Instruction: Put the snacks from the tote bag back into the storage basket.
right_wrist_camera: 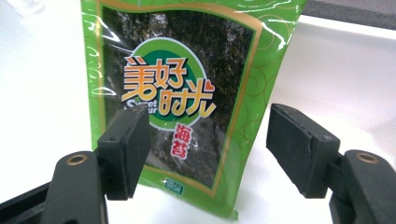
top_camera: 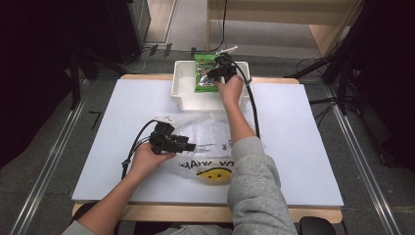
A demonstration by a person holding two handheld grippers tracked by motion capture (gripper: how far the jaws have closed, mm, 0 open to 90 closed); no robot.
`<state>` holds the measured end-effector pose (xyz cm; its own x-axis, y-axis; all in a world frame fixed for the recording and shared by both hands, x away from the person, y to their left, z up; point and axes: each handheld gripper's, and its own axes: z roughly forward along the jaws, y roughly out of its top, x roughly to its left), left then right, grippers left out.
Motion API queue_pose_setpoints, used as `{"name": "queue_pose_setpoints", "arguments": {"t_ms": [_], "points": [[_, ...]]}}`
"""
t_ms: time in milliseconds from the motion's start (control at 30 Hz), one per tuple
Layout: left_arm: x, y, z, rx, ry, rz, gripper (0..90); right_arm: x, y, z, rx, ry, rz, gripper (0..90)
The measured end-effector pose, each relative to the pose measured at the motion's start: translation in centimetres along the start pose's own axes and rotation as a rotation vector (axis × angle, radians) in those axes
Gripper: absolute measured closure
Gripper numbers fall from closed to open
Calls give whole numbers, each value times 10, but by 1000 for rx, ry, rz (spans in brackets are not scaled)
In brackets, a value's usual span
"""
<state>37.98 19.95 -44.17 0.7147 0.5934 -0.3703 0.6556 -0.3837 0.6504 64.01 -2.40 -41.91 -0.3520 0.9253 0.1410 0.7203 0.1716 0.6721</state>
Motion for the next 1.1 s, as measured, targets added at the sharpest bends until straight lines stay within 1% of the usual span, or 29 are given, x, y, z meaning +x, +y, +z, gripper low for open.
{"name": "queue_pose_setpoints", "arguments": {"t_ms": [167, 233, 333, 400, 600, 667, 733, 967, 1067, 1100], "points": [[0, 1, 1, 5, 1, 0, 464, -1, -3, -8, -10, 11, -4, 326], [0, 1, 1, 7, 4, 1, 463, -1, -5, -11, -13, 25, 4, 327], [1, 1, 1, 7, 8, -4, 460, 0, -7, -16, -13, 38, -3, 330], [1, 1, 1, 8, 8, -3, 459, 1, -9, -21, -24, 51, -3, 338], [1, 2, 1, 9, 9, -7, 458, 2, -14, -32, -28, 81, -4, 346], [0, 2, 1, 10, 11, -3, 458, 2, -17, -36, -36, 98, -2, 353], [0, 2, 2, 10, 10, -4, 457, 1, -19, -39, -38, 100, -8, 356], [1, 3, 2, 17, 14, -2, 456, 5, -27, -51, -38, 139, -26, 369], [2, 3, 2, 16, 16, -4, 456, 7, -30, -55, -41, 142, -52, 375], [2, 3, 2, 14, 18, -5, 456, 8, -31, -57, -41, 146, -51, 376]]}}
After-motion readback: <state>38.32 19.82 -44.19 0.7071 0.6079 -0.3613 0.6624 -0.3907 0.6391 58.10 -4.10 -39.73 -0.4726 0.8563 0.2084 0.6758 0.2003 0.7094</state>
